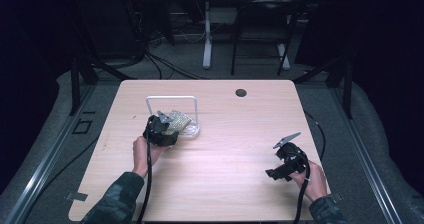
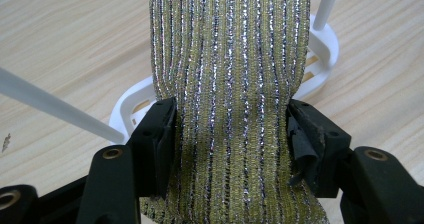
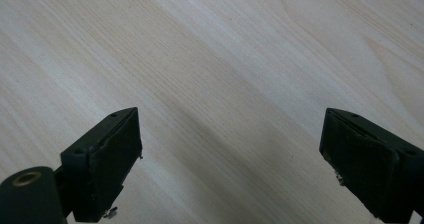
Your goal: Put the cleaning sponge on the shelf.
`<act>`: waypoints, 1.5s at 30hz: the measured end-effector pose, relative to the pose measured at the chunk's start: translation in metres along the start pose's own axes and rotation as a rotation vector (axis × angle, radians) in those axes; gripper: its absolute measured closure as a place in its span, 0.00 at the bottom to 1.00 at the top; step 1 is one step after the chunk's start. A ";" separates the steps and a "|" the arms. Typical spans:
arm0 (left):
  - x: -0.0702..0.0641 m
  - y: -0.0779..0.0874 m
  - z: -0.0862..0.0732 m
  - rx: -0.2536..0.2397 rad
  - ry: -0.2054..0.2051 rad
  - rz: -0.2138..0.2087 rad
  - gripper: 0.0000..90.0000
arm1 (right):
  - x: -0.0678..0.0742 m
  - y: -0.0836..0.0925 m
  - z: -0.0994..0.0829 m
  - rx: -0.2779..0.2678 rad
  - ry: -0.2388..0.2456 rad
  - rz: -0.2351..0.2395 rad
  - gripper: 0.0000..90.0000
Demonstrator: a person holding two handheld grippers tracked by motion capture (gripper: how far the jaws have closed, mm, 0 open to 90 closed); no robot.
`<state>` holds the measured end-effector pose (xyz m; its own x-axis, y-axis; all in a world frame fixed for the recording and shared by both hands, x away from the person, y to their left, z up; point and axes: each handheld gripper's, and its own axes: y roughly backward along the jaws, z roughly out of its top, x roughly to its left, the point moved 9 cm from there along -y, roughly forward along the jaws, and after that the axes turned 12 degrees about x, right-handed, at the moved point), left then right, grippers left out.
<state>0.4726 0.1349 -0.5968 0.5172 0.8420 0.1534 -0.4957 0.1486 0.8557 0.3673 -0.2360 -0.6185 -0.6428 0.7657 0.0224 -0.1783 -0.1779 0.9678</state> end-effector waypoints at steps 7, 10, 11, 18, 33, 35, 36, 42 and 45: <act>-0.001 -0.008 0.004 0.006 0.005 0.012 0.45 | 0.001 0.000 0.001 -0.003 0.006 -0.001 0.10; -0.001 -0.010 0.006 0.014 0.005 0.014 0.45 | 0.001 0.000 0.001 -0.003 0.006 0.001 0.10; 0.000 -0.012 0.007 0.014 0.008 0.012 0.45 | 0.001 0.000 0.001 -0.003 0.006 0.003 0.10; -0.001 -0.021 0.011 0.025 0.011 0.023 0.44 | 0.000 0.000 0.000 0.000 0.011 -0.003 0.10; -0.003 -0.033 0.014 0.051 0.010 0.045 0.29 | 0.003 0.001 0.001 -0.007 0.007 0.003 0.11; -0.004 -0.032 0.015 0.047 0.009 0.050 0.27 | 0.003 0.001 0.001 -0.006 0.017 -0.002 0.11; -0.004 -0.032 0.015 0.047 0.009 0.050 0.26 | 0.003 0.001 0.001 -0.006 0.017 -0.002 0.11; -0.004 -0.031 0.017 0.036 0.009 0.062 0.21 | 0.003 0.002 0.001 -0.012 0.008 0.000 0.11; -0.004 -0.030 0.018 0.029 0.006 0.060 0.17 | 0.003 0.002 0.001 -0.014 0.009 -0.002 0.11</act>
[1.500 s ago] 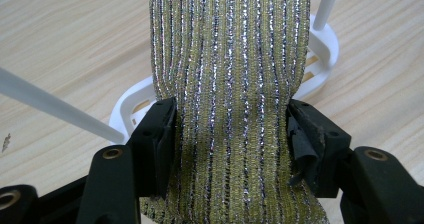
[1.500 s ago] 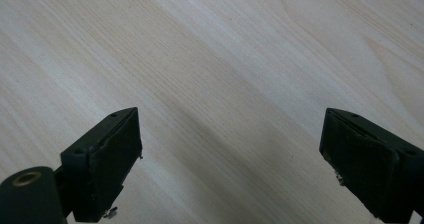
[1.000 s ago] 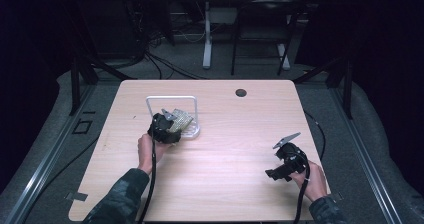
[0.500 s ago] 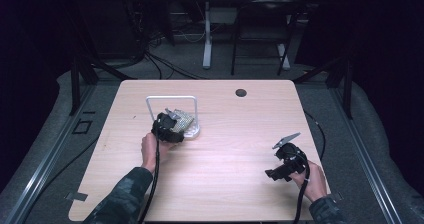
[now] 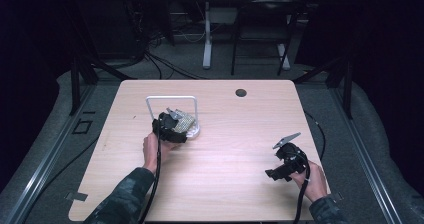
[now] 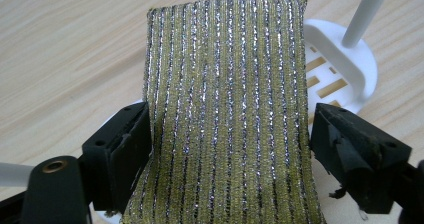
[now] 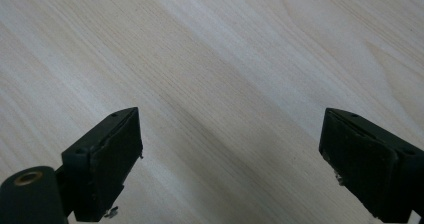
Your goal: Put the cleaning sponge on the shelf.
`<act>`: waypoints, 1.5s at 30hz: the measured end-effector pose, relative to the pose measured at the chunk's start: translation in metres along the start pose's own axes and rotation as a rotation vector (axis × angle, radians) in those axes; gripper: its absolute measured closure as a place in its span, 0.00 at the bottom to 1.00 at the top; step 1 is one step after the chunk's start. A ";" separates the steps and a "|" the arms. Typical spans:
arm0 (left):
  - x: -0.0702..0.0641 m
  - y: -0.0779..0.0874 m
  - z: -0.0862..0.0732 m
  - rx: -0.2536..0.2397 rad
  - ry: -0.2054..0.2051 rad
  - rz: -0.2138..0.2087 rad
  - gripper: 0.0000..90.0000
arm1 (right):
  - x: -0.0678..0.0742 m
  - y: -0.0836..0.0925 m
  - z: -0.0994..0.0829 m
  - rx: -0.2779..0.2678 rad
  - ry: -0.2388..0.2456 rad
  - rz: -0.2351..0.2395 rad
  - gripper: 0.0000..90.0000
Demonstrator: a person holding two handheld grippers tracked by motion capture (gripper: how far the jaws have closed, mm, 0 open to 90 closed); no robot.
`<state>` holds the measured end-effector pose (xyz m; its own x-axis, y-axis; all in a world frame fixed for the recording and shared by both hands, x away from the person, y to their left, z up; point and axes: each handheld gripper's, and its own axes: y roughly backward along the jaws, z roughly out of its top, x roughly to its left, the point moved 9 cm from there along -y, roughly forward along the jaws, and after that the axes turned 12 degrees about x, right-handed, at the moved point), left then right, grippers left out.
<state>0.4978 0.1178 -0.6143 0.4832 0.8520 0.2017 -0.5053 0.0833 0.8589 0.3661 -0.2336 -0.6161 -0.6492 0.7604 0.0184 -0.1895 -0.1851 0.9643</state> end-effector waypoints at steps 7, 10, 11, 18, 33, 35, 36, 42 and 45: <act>-0.004 0.007 0.003 -0.014 -0.019 -0.019 0.14 | 0.000 0.001 0.000 -0.004 0.001 -0.002 0.11; -0.006 0.012 0.005 -0.020 -0.028 -0.032 0.08 | -0.001 0.002 -0.001 -0.003 -0.005 0.000 0.11; -0.007 0.015 0.006 -0.020 -0.033 -0.036 0.06 | -0.001 0.002 -0.001 -0.002 -0.004 -0.001 0.11; -0.012 0.032 0.007 -0.040 -0.042 -0.064 0.00 | -0.002 0.003 -0.002 -0.012 -0.004 -0.013 0.11; -0.021 0.062 -0.014 -0.021 -0.108 -0.120 0.00 | -0.004 0.005 -0.004 -0.021 -0.020 -0.012 0.12; -0.020 0.067 -0.018 -0.028 -0.109 -0.119 0.00 | -0.004 0.005 -0.003 -0.029 -0.022 -0.018 0.12; -0.019 0.069 -0.020 -0.027 -0.111 -0.118 0.00 | -0.004 0.006 -0.003 -0.023 -0.020 -0.017 0.12; -0.015 0.079 -0.033 -0.033 -0.102 -0.114 0.00 | -0.005 0.004 -0.005 -0.017 -0.018 -0.020 0.12; -0.014 0.083 -0.041 -0.025 -0.102 -0.119 0.00 | -0.006 0.005 -0.005 -0.021 -0.017 -0.022 0.12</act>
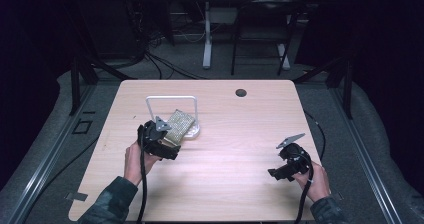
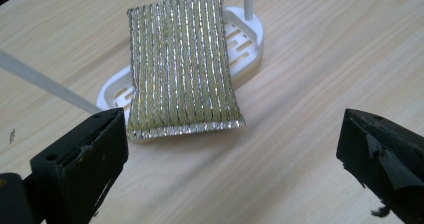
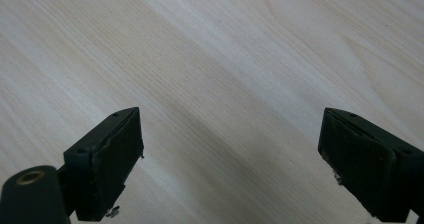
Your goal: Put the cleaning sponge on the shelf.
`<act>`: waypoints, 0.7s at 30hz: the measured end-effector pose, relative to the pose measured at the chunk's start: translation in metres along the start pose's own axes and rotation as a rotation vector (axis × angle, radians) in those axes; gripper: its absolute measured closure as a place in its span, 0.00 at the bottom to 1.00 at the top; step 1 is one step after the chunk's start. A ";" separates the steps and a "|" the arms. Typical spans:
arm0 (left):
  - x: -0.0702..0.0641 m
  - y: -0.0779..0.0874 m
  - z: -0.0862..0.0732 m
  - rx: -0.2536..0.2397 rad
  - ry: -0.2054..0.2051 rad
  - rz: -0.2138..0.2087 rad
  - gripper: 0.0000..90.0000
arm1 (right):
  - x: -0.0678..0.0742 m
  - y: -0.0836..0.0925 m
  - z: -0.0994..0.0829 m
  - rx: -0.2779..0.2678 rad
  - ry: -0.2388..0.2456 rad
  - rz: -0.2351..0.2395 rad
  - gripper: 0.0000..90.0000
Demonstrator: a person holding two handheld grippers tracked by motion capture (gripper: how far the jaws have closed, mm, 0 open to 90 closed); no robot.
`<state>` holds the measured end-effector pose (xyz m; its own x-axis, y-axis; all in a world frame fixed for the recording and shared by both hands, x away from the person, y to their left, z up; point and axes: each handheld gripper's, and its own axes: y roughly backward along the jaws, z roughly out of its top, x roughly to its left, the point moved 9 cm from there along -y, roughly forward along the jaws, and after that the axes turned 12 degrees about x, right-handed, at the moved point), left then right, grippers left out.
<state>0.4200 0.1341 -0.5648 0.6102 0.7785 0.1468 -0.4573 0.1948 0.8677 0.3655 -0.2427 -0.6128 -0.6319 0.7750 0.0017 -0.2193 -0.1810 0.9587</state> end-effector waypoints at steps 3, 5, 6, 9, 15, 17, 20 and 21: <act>0.000 0.005 -0.007 0.001 0.001 -0.007 0.00 | 0.000 -0.001 0.000 -0.004 0.004 -0.007 0.12; 0.000 0.008 -0.011 0.001 0.003 -0.010 0.00 | 0.001 -0.001 0.000 0.006 0.001 -0.005 0.12; -0.001 0.009 -0.014 0.004 0.004 -0.012 0.00 | 0.000 -0.001 -0.001 0.008 0.003 -0.007 0.12; -0.001 0.010 -0.022 0.021 -0.007 -0.013 0.00 | 0.000 -0.001 -0.001 0.009 0.004 -0.007 0.12; -0.001 0.007 -0.043 0.053 -0.002 -0.032 0.00 | -0.001 -0.002 -0.002 0.016 0.007 -0.006 0.12; -0.001 0.009 -0.047 0.050 0.006 -0.039 0.00 | 0.000 -0.002 -0.002 0.011 0.007 -0.009 0.12; -0.002 0.013 -0.054 0.043 0.010 -0.041 0.00 | 0.000 -0.002 -0.002 0.017 0.011 -0.017 0.12; -0.003 0.014 -0.057 0.044 0.009 -0.048 0.00 | 0.000 -0.002 -0.002 0.015 0.010 -0.017 0.12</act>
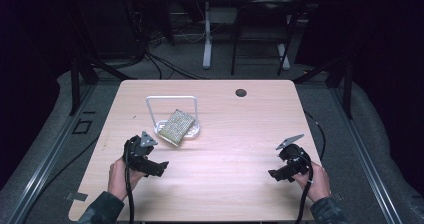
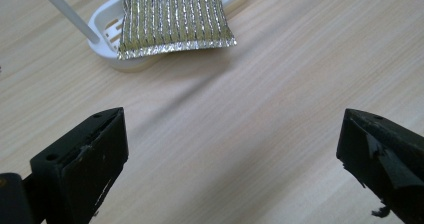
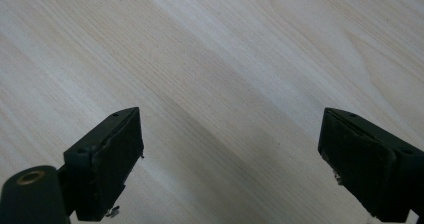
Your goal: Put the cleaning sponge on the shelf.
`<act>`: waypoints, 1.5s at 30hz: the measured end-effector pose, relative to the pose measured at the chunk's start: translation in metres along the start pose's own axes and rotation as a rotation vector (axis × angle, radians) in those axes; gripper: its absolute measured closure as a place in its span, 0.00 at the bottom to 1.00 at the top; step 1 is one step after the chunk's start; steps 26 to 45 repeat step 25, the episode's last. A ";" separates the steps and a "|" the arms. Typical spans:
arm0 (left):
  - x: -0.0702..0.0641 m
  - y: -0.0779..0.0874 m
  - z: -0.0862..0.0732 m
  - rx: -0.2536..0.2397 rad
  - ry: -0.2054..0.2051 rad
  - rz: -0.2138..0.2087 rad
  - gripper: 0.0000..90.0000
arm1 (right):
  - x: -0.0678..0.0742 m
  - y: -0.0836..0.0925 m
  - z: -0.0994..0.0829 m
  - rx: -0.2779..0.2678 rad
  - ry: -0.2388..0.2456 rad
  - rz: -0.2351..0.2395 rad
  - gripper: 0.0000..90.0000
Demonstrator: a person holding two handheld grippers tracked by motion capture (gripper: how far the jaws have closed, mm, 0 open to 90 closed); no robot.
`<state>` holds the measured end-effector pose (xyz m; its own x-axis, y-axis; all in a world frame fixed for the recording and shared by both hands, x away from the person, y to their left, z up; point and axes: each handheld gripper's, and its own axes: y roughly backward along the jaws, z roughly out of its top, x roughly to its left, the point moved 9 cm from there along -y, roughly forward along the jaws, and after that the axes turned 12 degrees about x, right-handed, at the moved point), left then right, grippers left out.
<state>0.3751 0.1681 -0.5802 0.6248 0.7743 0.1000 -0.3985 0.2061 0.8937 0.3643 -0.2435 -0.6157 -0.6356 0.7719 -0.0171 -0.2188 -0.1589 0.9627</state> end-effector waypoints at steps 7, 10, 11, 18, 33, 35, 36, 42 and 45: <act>-0.002 0.002 -0.022 0.028 0.004 -0.007 0.00 | 0.000 -0.002 -0.001 0.015 0.012 -0.004 0.12; 0.001 0.008 -0.028 0.011 0.026 -0.008 0.00 | 0.000 -0.003 -0.002 0.020 0.012 -0.005 0.12; 0.001 0.008 -0.029 0.010 0.031 -0.014 0.00 | -0.001 -0.003 -0.002 0.021 0.014 -0.007 0.12; 0.005 0.005 -0.033 0.013 0.046 -0.027 0.00 | 0.001 -0.004 -0.002 0.028 0.020 0.000 0.12; 0.000 0.002 -0.031 0.016 0.030 -0.042 0.00 | 0.001 -0.006 -0.002 0.031 0.016 0.004 0.12; 0.000 0.002 -0.031 0.016 0.030 -0.042 0.00 | 0.001 -0.006 -0.002 0.031 0.016 0.004 0.12; 0.000 0.002 -0.031 0.016 0.030 -0.042 0.00 | 0.001 -0.006 -0.002 0.031 0.016 0.004 0.12; 0.000 0.002 -0.031 0.016 0.030 -0.042 0.00 | 0.001 -0.006 -0.002 0.031 0.016 0.004 0.12; 0.000 0.002 -0.031 0.016 0.030 -0.042 0.00 | 0.001 -0.006 -0.002 0.031 0.016 0.004 0.12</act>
